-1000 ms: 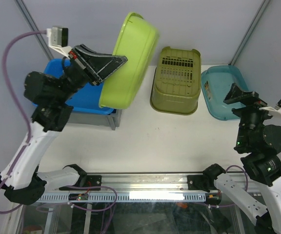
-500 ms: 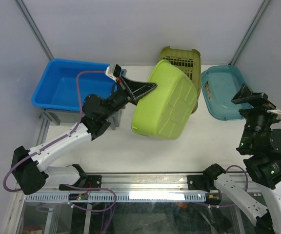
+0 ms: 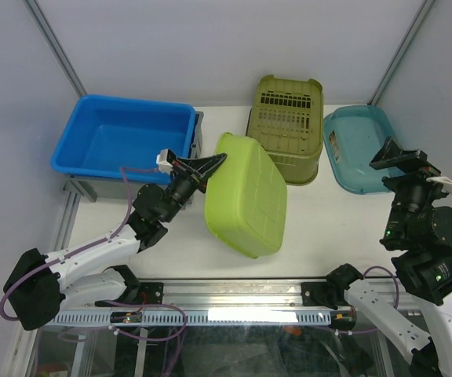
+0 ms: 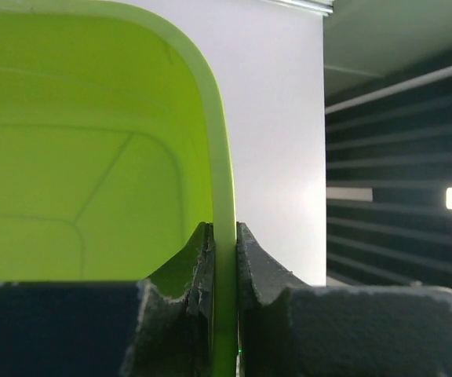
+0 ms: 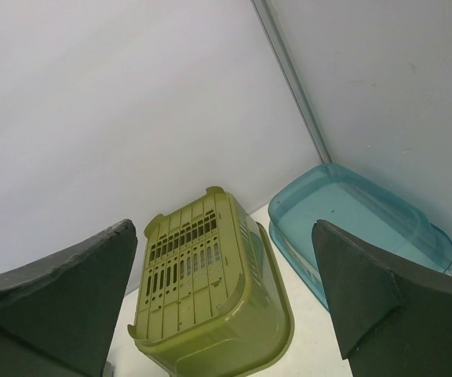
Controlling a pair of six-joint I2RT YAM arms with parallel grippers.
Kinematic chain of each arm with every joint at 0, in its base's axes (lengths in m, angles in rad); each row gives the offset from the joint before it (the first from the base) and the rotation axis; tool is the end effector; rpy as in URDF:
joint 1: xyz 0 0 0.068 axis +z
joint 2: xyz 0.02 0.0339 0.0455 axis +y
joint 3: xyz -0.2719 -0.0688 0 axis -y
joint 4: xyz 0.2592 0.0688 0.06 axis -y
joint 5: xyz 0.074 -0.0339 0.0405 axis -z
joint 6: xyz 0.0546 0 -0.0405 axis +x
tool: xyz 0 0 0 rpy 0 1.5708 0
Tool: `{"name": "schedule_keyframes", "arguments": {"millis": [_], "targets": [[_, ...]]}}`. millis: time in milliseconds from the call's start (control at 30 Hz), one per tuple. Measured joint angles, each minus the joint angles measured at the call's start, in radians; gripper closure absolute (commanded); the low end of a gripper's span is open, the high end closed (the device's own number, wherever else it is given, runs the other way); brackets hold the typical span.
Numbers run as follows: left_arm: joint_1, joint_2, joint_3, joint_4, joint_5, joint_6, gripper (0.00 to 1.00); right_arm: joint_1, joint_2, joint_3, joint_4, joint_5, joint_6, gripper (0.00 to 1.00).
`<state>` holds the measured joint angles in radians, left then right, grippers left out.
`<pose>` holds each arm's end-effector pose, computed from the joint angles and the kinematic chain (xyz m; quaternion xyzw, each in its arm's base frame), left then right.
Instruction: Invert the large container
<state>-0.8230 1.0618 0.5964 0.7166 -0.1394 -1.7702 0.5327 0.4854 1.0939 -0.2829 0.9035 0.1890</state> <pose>0.1892 -0.1929 0.3201 -0.3279 0.5191 -0.7472 0.2545 0.0735 -0.0065 0.4722 0.2597 0.5776 0.0199 0.7737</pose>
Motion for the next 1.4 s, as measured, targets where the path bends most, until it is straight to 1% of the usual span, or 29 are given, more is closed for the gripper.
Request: {"name": "schedule_keyframes", "arguments": {"millis": [33, 200, 333, 367, 467, 567, 667, 867, 1133, 1233, 1400], "targets": [[0.0, -0.002, -0.012, -0.002, -0.01, -0.011, 0.99, 0.0, 0.0, 0.0, -0.005, -0.003, 0.003, 0.02], [0.0, -0.019, -0.057, -0.048, -0.042, -0.067, 0.68, 0.0, 0.002, 0.0, -0.056, -0.021, 0.031, 0.02], [0.0, -0.038, -0.064, -0.099, -0.053, -0.101, 0.32, 0.0, 0.002, 0.0, -0.092, -0.03, 0.054, 0.03], [0.0, -0.042, -0.065, -0.116, -0.054, -0.103, 0.26, 0.0, 0.002, 0.0, -0.099, -0.031, 0.059, 0.03], [0.0, -0.042, -0.069, -0.165, -0.053, -0.106, 0.15, 0.0, 0.002, 0.0, -0.117, -0.035, 0.074, 0.03], [0.0, -0.03, -0.072, -0.2, -0.043, -0.093, 0.1, 0.0, 0.002, 0.0, -0.135, -0.048, 0.088, 0.03], [0.0, 0.003, -0.062, -0.257, -0.016, -0.058, 0.1, 0.0, 0.003, 0.0, -0.148, -0.058, 0.102, 0.03], [0.0, 0.134, 0.046, -0.401, 0.087, 0.063, 0.09, 0.0, 0.015, 0.0, -0.177, -0.081, 0.126, 0.03], [0.0, 0.299, 0.157, -0.486, 0.222, 0.219, 0.02, 0.0, 0.019, -0.004, -0.193, -0.101, 0.148, 0.04], [0.0, 0.342, 0.194, -0.539, 0.246, 0.271, 0.01, 0.0, 0.021, -0.01, -0.2, -0.108, 0.149, 0.03], [0.0, 0.387, 0.275, -0.697, 0.244, 0.404, 0.01, 0.0, 0.041, -0.011, -0.231, -0.124, 0.149, 0.03]]}}
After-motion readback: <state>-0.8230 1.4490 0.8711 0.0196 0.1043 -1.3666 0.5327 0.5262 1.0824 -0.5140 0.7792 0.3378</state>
